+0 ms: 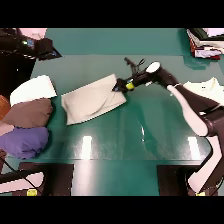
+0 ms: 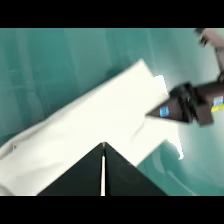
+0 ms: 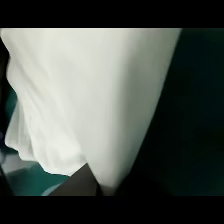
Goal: Fold the shirts.
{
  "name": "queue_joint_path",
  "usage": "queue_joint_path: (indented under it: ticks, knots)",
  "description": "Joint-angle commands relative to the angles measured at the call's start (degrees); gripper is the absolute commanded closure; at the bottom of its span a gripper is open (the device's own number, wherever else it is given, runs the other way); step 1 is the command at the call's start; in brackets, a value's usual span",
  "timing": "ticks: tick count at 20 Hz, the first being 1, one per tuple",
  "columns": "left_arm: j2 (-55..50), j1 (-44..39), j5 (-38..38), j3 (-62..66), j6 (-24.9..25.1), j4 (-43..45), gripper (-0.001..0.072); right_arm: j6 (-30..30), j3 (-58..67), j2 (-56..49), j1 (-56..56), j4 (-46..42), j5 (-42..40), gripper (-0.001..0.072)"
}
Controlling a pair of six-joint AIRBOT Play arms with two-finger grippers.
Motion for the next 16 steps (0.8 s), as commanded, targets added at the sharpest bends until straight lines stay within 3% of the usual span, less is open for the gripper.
queue_joint_path:
  ticks: [1, 6, 12, 16]
  knots:
    - [0.00, -6.86, 0.35, 0.00, 1.99, -0.17, 0.0683, 1.46, 0.96, 6.67, -7.21, -6.32, 1.03, 0.0694]
    - [-0.02, -15.08, 4.09, 0.00, 2.45, -0.15, 0.0683, 3.21, 0.96, 17.44, -26.67, -14.73, 4.79, 0.0695]
    - [-0.02, -19.26, 7.61, 0.00, 2.43, -0.13, 0.0683, 5.75, 0.96, 21.33, -49.55, -14.45, 5.33, 0.0695]
    - [-0.02, -19.74, 8.74, 0.00, 2.40, -0.13, 0.0682, 6.82, 0.92, 21.31, -57.37, -14.36, 4.04, 0.0695]
